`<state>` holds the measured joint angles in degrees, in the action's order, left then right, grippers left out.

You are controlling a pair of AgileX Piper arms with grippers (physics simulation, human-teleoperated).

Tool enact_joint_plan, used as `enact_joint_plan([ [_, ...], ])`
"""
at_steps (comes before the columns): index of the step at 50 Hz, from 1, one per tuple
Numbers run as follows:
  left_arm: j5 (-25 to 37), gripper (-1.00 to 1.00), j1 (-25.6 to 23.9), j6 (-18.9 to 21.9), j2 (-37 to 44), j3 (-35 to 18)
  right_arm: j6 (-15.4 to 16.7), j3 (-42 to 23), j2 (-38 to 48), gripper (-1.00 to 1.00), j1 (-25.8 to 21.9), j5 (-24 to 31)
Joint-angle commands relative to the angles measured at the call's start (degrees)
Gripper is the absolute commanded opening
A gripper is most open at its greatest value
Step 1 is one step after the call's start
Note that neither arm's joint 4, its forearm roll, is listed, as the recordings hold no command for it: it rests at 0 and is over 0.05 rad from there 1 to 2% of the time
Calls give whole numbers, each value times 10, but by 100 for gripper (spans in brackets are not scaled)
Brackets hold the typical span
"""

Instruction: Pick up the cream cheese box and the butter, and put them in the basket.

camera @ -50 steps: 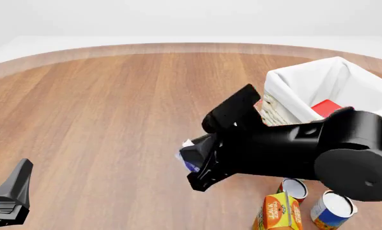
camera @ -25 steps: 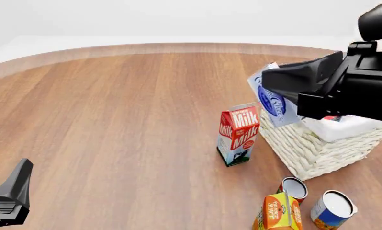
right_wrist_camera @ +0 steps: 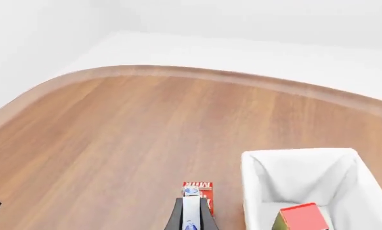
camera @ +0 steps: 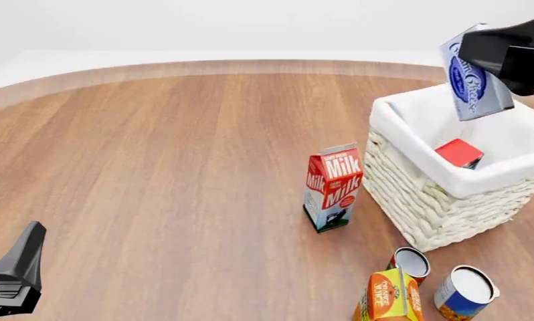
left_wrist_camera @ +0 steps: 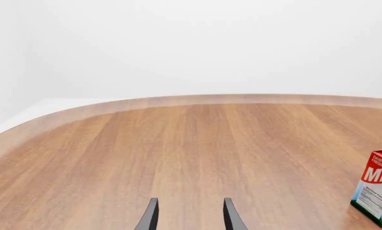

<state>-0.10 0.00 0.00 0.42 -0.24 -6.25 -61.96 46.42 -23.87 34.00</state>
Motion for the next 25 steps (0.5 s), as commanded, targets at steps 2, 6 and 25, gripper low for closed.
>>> enact_joint_plan([
  [2, 0, 100, 0, 0, 0, 0, -9, 13, 34, -100, 100, -48],
  [6, 0, 100, 0, 0, 0, 0, -16, 13, 43, -100, 128, -54],
  [25, 0, 100, 0, 0, 0, 0, -12, 23, 108, -100, 231, -98],
])
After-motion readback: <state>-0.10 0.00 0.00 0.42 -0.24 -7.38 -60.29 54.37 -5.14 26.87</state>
